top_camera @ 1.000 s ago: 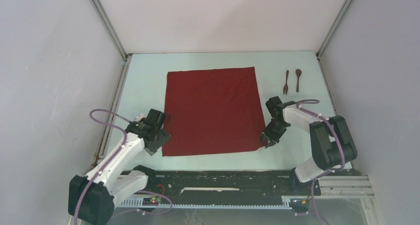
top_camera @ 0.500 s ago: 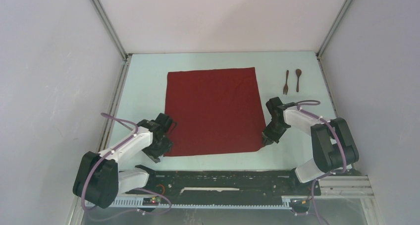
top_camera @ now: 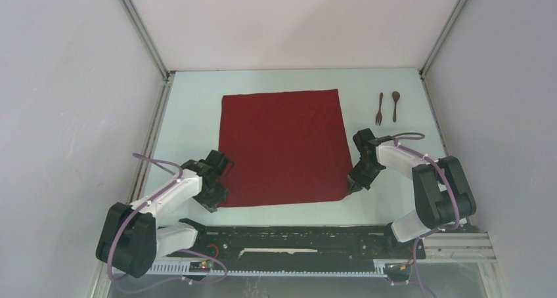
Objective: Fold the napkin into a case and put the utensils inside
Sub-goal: Pick up the flattened napkin from the center of the board, then flatten the napkin at the center of the board.
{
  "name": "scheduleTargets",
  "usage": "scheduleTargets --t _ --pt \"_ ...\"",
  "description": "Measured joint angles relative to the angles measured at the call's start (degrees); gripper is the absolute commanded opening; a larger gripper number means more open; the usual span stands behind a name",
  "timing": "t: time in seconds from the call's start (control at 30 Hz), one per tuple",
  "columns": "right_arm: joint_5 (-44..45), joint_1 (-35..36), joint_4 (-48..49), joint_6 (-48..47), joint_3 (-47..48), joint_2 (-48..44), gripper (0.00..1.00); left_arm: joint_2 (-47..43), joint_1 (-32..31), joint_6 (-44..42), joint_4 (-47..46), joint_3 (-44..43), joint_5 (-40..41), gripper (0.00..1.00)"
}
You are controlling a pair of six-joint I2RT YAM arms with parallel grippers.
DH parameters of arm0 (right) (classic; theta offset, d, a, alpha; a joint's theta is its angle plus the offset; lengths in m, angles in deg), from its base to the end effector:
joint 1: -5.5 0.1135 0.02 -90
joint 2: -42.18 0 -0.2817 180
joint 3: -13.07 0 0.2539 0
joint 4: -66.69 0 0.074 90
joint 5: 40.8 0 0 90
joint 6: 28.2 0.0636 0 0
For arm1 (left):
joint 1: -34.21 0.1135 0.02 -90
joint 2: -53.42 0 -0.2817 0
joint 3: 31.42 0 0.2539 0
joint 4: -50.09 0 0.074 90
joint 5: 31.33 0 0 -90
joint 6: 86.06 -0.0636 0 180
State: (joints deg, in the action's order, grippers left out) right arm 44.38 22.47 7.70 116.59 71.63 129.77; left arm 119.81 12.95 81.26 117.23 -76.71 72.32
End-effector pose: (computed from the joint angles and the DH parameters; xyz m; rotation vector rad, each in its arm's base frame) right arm 0.2231 0.0737 0.1344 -1.0081 -2.9497 -0.1379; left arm 0.1436 -0.0398 0.1445 -1.3839 2.5880 0.1949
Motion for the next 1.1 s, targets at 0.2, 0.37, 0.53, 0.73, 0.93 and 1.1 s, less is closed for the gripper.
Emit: scheduleTargets --t 0.2,0.37,0.53,0.73,0.93,1.1 --pt "0.04 0.02 0.31 0.00 -0.44 -0.61 0.00 -3.15 0.00 0.83 -1.46 1.64 -0.13 0.17" --pt "0.07 0.09 0.66 0.04 -0.81 -1.07 0.00 -8.63 0.61 2.23 -4.17 4.44 -0.48 0.00" --pt "0.24 0.68 1.79 -0.02 -1.66 -2.43 0.00 -13.90 3.28 1.92 -6.05 6.62 -1.07 0.00" --pt "-1.57 1.62 5.81 -4.26 -2.40 -11.50 0.00 -22.23 6.80 -3.72 -6.64 2.32 -2.34 0.00" --pt "-7.04 2.19 10.08 -11.50 3.37 -28.72 0.00 -29.83 7.06 -11.61 -9.01 -14.69 -2.54 0.00" --pt "-12.20 3.50 13.88 -16.94 11.56 -44.24 0.00 -36.89 7.19 -16.26 -10.14 -26.38 -3.17 0.00"
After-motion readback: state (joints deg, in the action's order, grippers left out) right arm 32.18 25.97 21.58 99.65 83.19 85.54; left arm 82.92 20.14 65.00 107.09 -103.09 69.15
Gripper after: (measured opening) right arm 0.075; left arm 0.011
